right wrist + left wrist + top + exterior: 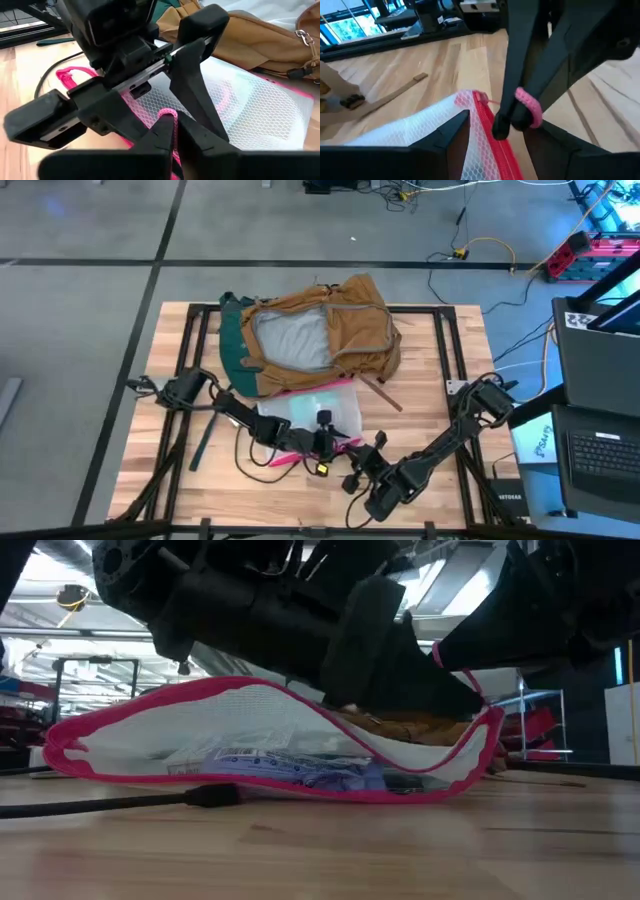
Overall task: Unpack backpack
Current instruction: Close the pink zipper pouch
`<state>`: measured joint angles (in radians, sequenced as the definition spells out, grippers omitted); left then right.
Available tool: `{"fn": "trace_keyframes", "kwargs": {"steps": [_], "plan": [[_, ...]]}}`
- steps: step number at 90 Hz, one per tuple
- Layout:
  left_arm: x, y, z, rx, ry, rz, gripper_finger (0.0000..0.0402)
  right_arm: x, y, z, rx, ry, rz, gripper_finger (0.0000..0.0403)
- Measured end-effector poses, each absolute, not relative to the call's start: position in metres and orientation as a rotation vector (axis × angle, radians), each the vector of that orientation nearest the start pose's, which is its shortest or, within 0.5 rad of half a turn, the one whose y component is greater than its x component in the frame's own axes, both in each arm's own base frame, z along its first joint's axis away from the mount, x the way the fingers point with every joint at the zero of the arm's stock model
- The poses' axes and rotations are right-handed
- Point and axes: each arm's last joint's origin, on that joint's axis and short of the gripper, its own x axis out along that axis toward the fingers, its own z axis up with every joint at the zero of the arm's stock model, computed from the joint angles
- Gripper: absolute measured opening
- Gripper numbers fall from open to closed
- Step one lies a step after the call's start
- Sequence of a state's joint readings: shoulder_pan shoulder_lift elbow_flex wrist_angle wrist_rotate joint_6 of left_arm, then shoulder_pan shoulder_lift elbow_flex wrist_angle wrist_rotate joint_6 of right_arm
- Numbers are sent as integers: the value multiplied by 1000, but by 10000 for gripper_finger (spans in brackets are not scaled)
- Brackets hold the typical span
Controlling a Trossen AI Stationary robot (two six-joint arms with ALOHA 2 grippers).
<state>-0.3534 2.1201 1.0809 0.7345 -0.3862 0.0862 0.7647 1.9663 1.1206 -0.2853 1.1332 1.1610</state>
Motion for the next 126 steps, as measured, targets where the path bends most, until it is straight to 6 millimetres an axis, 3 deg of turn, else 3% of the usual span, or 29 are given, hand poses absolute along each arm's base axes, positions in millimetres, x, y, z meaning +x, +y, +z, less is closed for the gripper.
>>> {"fn": "trace_keyframes", "kwargs": {"steps": [41,82,126], "plan": [[402,-134,120,186,286,14,163,280,232,131,177,363,-613,0],[403,-132,118,191,305,-27,10,280,233,131,177,363,-613,0],[398,-133,107,227,421,-38,1,280,233,129,130,422,-580,1]]}}
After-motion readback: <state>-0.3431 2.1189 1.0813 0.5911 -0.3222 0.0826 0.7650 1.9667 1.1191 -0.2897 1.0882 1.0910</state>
